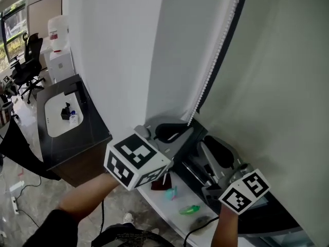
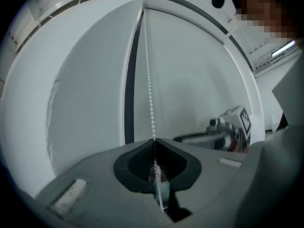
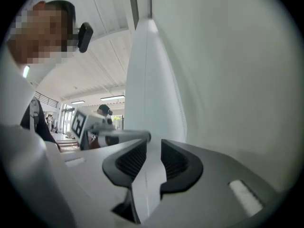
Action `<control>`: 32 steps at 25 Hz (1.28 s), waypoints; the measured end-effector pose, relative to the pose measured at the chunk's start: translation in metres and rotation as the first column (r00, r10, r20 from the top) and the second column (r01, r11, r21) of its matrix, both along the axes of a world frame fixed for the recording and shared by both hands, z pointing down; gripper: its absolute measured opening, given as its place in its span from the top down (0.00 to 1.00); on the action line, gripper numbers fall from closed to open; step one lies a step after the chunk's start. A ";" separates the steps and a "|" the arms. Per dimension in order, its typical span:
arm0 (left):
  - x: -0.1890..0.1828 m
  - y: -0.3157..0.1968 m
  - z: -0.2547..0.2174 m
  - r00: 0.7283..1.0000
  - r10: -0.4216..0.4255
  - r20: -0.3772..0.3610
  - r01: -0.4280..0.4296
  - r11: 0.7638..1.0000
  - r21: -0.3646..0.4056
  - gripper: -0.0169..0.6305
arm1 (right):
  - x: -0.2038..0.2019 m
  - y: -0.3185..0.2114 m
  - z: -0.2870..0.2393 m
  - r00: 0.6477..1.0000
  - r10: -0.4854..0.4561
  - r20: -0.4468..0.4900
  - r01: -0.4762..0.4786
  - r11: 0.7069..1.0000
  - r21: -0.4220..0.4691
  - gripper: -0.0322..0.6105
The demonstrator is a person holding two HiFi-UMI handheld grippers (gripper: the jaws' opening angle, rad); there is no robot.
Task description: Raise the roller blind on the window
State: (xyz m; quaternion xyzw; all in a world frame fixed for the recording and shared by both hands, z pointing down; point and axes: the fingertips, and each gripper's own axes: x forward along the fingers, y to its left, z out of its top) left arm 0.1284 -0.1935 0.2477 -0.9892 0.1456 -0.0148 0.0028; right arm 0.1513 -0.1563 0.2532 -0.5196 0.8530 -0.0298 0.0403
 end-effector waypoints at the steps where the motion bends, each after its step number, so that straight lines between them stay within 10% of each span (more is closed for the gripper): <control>1: 0.000 -0.001 0.011 1.000 -0.008 0.019 0.008 1.000 0.002 0.95 | 0.002 -0.003 -0.013 1.000 0.003 0.007 -0.003 1.000 0.021 0.81; 12: 0.004 0.006 0.177 0.951 0.065 0.301 0.004 0.974 -0.225 0.95 | -0.040 -0.045 -0.085 0.989 -0.136 -0.061 0.141 0.986 0.092 0.75; 24: -0.007 0.021 0.192 0.937 0.169 0.306 -0.069 0.948 -0.312 0.86 | -0.029 -0.052 -0.080 0.991 -0.063 -0.114 0.075 0.992 0.104 0.94; 32: -0.024 0.015 0.029 0.993 0.070 -0.093 -0.087 0.977 -0.192 0.80 | -0.028 -0.045 -0.024 0.979 -0.078 -0.189 0.083 0.996 0.016 0.94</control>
